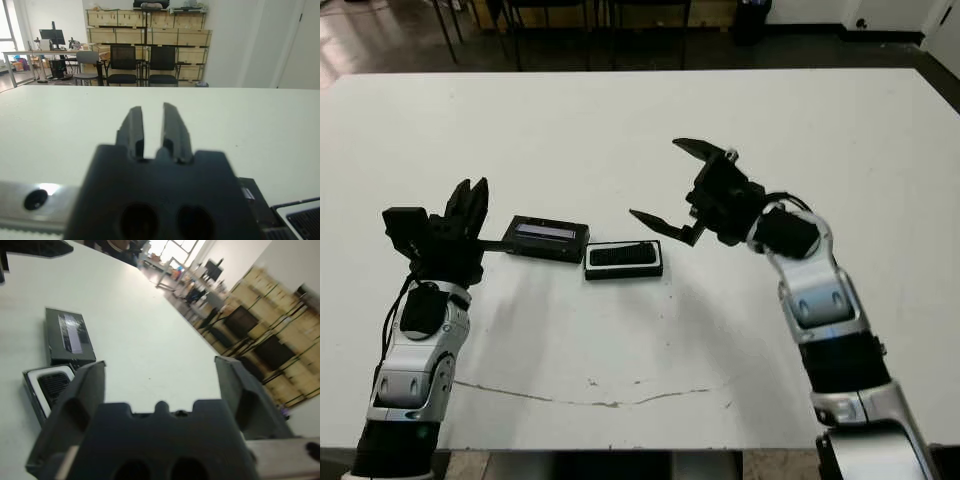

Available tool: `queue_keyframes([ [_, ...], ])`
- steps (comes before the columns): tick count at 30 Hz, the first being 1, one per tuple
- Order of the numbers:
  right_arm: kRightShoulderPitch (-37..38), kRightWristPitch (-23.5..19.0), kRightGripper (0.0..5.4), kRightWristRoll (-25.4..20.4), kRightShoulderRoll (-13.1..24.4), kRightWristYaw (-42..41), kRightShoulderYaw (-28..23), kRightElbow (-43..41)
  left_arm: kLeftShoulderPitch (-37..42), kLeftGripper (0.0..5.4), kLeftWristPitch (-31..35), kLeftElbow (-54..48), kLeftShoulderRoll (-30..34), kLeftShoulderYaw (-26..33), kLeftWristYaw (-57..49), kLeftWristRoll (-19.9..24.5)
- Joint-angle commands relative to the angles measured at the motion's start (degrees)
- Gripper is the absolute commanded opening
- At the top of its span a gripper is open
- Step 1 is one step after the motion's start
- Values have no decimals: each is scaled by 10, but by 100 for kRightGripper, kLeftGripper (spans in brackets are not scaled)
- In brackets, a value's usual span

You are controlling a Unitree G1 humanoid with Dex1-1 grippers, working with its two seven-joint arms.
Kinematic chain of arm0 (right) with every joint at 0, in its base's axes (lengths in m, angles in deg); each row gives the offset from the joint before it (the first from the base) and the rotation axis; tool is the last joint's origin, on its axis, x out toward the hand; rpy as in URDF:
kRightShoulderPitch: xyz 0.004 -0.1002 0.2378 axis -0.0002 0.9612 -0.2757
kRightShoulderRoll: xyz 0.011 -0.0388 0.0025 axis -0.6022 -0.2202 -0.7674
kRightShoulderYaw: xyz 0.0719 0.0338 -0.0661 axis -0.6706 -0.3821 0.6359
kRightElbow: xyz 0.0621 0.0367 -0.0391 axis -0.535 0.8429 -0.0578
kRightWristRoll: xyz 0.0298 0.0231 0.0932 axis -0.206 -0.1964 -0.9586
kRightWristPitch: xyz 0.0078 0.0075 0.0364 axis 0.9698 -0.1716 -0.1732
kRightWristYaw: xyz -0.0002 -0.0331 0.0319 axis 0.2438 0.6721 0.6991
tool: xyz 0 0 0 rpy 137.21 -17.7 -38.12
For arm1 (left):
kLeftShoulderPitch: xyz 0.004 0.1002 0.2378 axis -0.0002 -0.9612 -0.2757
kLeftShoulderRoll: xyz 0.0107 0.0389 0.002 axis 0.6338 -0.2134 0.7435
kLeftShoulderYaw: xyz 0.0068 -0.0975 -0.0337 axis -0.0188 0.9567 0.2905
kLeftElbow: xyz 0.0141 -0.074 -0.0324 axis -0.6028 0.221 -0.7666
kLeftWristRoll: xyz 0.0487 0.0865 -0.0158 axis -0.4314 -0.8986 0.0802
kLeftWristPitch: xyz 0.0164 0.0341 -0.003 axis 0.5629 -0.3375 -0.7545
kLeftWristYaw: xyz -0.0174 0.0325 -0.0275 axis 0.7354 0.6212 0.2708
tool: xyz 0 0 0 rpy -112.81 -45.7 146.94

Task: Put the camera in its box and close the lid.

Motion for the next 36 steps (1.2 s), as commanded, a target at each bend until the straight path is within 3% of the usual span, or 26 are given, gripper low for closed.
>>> queue_keyframes([
  [1, 29, 41, 337, 29, 4, 19, 23, -1, -9, 0, 8, 4, 4, 4, 3, 1],
  [3, 36, 54, 292, 38, 2, 25, 33, 5, -9, 0, 6, 5, 4, 4, 6, 3],
  [16, 32, 31, 1, 88, 14, 15, 80, 47, -14, 0, 12, -4, 0, 3, 1, 0],
  [25, 29, 31, 1, 115, 33, -2, 101, 77, -21, 0, 13, -10, -1, 3, -1, -1],
  [36, 40, 8, 1, 105, 63, -56, 110, 48, -14, 0, 19, -7, -1, 4, -1, 1],
])
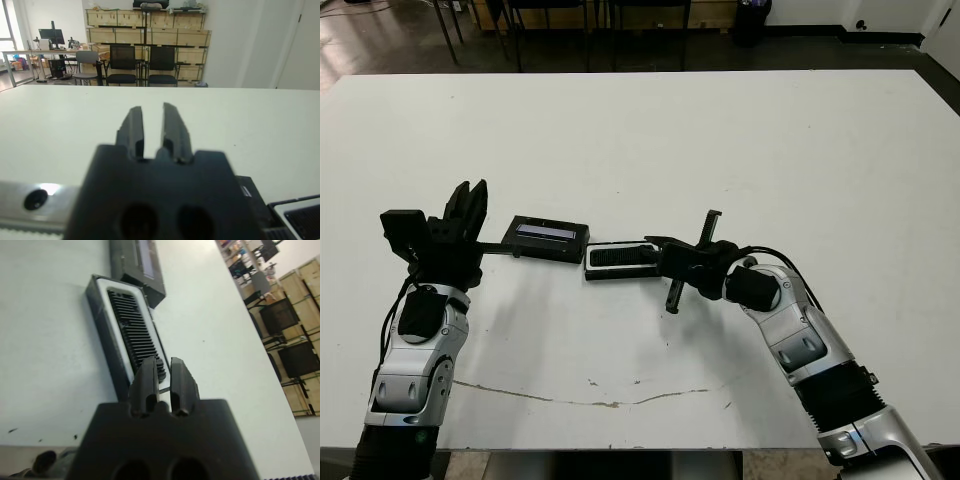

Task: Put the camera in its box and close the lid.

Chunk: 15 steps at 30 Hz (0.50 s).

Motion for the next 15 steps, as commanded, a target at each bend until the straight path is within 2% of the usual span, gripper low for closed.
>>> queue_keyframes([
  [1, 14, -18, 1, 0, 19, -22, 2, -3, -5, 0, 14, 6, 1, 4, -2, 0],
  [7, 10, -47, 1, -21, 19, -23, -20, -38, -1, 0, 8, 11, 4, 4, 1, -1],
  [10, 6, -66, 1, -16, 20, -20, -26, -54, -1, 0, 9, 12, 4, 4, 2, 0],
  [15, 4, -75, 1, -23, 11, -1, -45, -50, -2, 0, 10, 10, 4, 4, 3, -1],
])
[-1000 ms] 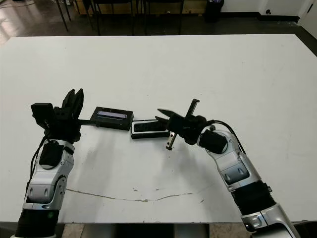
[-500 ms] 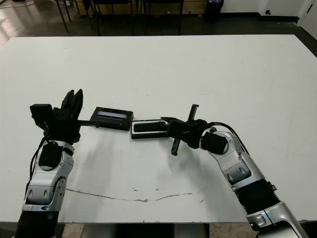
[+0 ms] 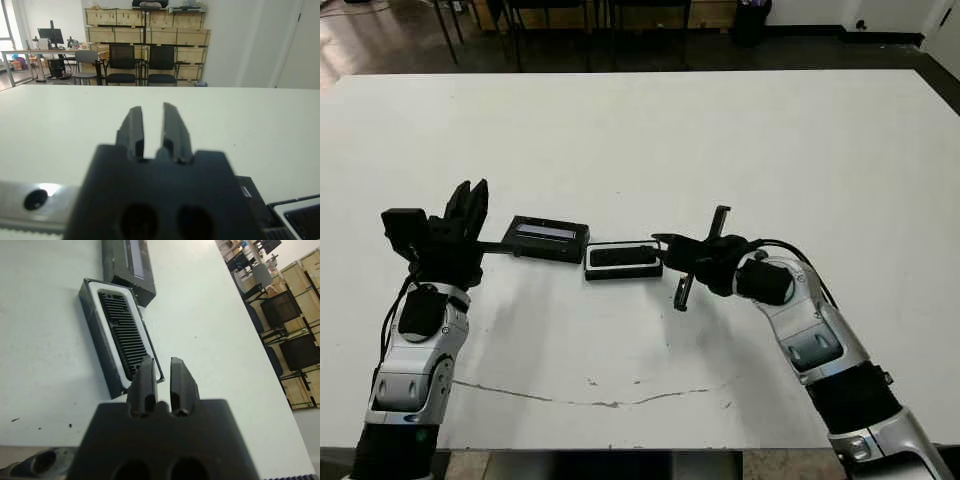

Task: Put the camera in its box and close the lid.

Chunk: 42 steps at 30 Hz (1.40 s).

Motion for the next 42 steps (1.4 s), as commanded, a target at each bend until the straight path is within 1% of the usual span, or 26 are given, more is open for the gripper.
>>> queue_keyframes([
  [1, 1, -13, 1, -9, -1, 18, -20, 5, -6, 0, 8, 7, 4, 3, 0, -2],
  [5, 5, 11, 1, -38, -20, 56, -53, 10, -6, 0, 7, 7, 3, 3, -1, -3],
  [8, 4, 6, 1, -63, -30, 67, -70, 0, -7, 0, 10, 4, 2, 3, -1, -1],
  [10, 3, -1, 1, -68, -32, 70, -72, -6, -7, 0, 14, 1, 1, 3, -1, 1],
  [15, 5, 11, 1, -45, -36, 86, -52, 2, -10, 0, 12, 0, 1, 1, -1, -1],
  [19, 5, 21, 1, -26, -40, 87, -26, 20, -13, 0, 9, -1, 2, 1, -2, -3],
  [23, 9, 10, 1, -21, -45, 78, -3, 35, -17, 0, 7, -5, 3, -1, 0, -4],
  [26, 9, 20, 1, -10, -45, 77, 13, 54, -19, 0, 9, -6, 1, 1, 1, 0],
  [32, 6, 20, 1, 11, -45, 76, 33, 84, -22, 0, 11, -8, -1, 0, 1, 3],
  [36, 7, 16, 1, 37, -37, 70, 50, 101, -22, 0, 10, -5, 0, -1, 2, 1],
  [39, 9, 25, 1, 42, -28, 59, 56, 114, -19, 0, 13, -5, 0, 0, 0, 1],
  [42, 10, 22, 1, 47, -18, 48, 60, 119, -17, 0, 12, -1, 1, 0, -1, -2],
])
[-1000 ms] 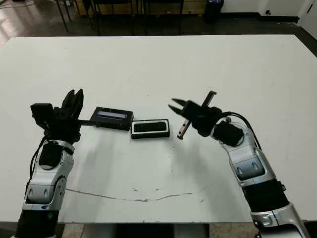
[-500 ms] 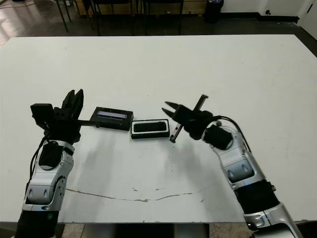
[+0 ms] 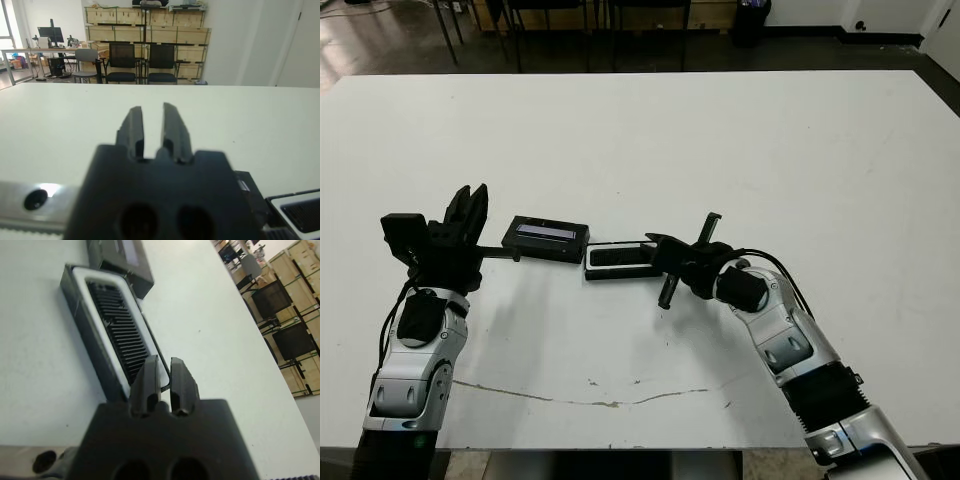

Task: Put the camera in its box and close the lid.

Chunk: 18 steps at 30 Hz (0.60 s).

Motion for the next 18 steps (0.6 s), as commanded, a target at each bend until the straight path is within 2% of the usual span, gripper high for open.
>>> queue_keyframes([
  [1, 19, -16, 1, 17, 21, -28, 18, 27, -2, 0, 10, 10, 1, 2, -1, -1],
  [5, 14, -20, 1, 39, 37, -35, 32, 27, 2, 0, 11, 13, 3, 2, -1, -2],
  [13, 24, -17, 1, 30, 42, -48, 37, 35, 6, 0, 5, 16, 5, 4, -1, -3],
  [16, 28, -12, 1, 25, 40, -29, 24, 22, 7, 0, 8, 13, 5, 5, -2, -3],
  [18, 38, -20, 1, -7, 18, 3, -17, 5, 8, 0, 9, 11, 5, 6, -1, -1],
])
